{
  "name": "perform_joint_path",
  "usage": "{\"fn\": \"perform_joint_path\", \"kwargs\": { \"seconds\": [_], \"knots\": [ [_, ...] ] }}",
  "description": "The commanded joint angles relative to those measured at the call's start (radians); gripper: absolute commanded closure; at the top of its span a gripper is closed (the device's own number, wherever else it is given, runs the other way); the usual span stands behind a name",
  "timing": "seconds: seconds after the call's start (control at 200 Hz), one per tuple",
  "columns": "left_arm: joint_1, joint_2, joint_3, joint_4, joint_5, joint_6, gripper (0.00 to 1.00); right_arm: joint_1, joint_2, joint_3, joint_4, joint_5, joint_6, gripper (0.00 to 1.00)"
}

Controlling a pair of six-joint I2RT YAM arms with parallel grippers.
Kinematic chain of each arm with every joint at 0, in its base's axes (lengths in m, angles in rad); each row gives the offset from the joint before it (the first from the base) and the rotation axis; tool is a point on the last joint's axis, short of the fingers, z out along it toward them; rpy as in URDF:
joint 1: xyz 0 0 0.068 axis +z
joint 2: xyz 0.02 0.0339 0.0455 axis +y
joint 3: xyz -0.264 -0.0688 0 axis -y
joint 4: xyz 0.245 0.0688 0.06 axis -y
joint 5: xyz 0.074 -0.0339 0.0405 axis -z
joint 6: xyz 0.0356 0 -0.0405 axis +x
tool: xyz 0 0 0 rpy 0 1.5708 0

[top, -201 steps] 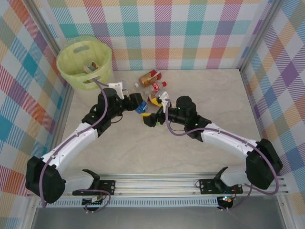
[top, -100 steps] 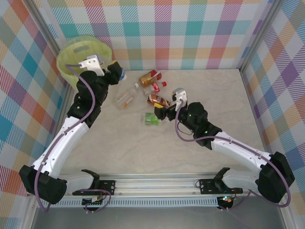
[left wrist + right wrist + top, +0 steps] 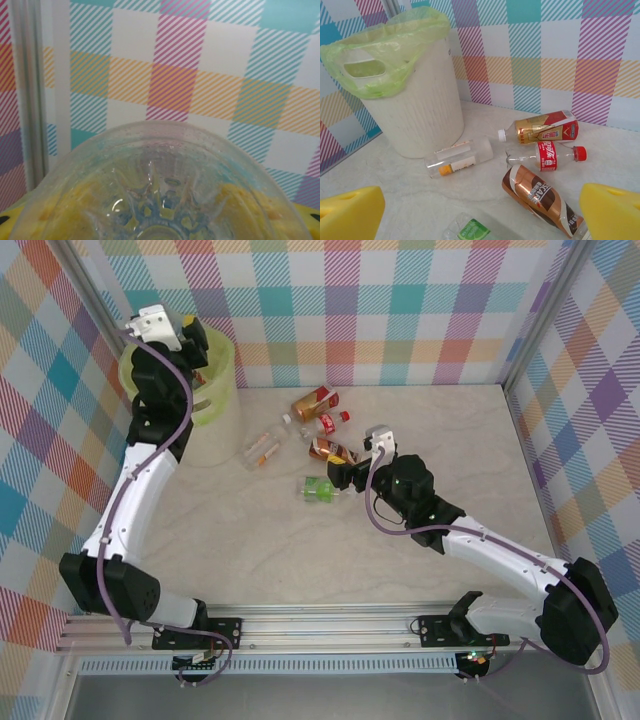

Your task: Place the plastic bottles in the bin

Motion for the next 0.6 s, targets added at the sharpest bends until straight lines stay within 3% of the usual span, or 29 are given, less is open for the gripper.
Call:
{"fn": "perform_joint_path", "kwargs": {
  "seconds": [0.0,0.285,0.395,0.525,0.595],
  "knots": [
    [0.074,0.041,0.057,-0.057,0.018,-0.003,0.41,-0.003,-0.013,0.019,0.014,0.012,-0.024,0.0],
    [0.211,0.095,0.025,-0.098,-0.051,-0.107,0.41,-0.003,-0.028,-0.004,-0.012,0.011,-0.005,0.0],
    [0.256,0.167,0.106,-0.224,-0.073,-0.167,0.27,-0.003,-0.033,-0.001,-0.029,0.012,-0.003,0.0],
    [0.261,0.281,0.334,-0.5,-0.01,-0.153,0.11,-0.003,-0.035,0.011,-0.062,0.018,0.003,0.0],
    [0.262,0.329,0.444,-0.615,-0.022,-0.16,0.07,-0.003,-0.034,0.012,-0.065,0.021,0.007,0.0]
  ]
}}
